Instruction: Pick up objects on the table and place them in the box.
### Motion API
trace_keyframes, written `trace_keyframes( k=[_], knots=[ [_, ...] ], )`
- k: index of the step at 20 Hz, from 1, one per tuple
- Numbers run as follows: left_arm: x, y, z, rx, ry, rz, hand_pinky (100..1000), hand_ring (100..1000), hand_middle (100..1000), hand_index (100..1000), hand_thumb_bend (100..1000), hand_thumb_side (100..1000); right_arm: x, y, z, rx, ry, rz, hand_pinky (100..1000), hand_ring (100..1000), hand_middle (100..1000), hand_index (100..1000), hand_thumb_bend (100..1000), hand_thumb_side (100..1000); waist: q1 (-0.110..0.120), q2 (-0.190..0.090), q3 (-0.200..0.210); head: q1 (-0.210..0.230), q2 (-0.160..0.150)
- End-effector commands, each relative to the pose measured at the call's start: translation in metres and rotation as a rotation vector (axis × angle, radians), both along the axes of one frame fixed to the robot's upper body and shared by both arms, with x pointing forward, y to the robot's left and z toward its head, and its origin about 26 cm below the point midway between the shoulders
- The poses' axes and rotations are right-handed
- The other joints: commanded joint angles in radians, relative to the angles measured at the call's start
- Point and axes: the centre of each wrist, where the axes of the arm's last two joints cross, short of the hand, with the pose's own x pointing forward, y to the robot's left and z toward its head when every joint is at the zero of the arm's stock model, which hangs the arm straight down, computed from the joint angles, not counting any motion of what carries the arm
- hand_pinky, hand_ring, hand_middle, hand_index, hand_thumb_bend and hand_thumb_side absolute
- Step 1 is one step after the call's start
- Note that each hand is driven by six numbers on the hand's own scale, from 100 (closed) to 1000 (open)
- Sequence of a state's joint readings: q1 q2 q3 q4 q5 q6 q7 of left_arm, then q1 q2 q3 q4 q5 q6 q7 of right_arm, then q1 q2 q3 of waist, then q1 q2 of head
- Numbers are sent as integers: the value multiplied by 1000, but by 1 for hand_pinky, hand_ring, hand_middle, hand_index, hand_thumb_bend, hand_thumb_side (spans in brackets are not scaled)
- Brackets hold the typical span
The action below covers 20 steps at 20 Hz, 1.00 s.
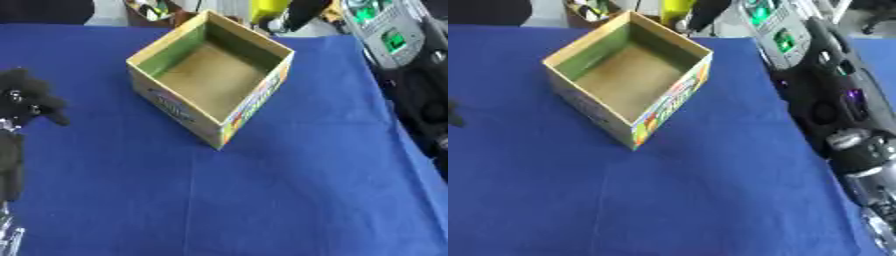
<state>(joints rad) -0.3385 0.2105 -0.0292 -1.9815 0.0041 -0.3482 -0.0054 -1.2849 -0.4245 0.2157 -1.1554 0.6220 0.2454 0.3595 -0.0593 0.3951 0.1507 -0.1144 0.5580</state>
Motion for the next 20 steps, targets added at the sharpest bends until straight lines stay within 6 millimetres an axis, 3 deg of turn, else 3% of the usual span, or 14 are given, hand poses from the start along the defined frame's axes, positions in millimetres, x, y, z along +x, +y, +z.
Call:
trace_keyframes(
  k=[1,9,15,16,17,18,20],
  knots=[
    [-2,-4,10,14,-41,-26,449,554,608,786,100,867,0,3,13,35,-68,-1,348,363,100,174,100,100,1,-13,13,-27,-28],
    [-1,-10,14,2,-60,-52,445,552,608,786,100,865,13,11,3,75,-155,-71,350,366,100,179,100,106,-1,9,90,-95,-51],
    [0,-12,16,-3,-69,-66,446,553,609,785,100,862,30,17,-27,33,-173,-160,399,405,100,212,100,101,-2,12,111,-118,-61],
    [0,-13,16,-3,-68,-67,446,552,608,785,100,863,34,18,-34,11,-175,-173,467,478,183,354,100,100,-3,12,113,-119,-62],
    [0,-13,16,-3,-67,-67,446,552,609,785,100,863,37,18,-41,-13,-176,-185,480,493,212,389,100,100,-3,13,113,-119,-63],
    [0,-13,16,-3,-66,-68,446,552,609,785,100,862,40,18,-47,-32,-180,-196,552,573,386,593,136,257,-3,13,113,-119,-63],
    [0,-13,16,-2,-66,-69,446,552,609,785,100,861,45,17,-58,-85,-165,-218,603,633,508,701,282,462,-4,13,112,-119,-64]
  ],
)
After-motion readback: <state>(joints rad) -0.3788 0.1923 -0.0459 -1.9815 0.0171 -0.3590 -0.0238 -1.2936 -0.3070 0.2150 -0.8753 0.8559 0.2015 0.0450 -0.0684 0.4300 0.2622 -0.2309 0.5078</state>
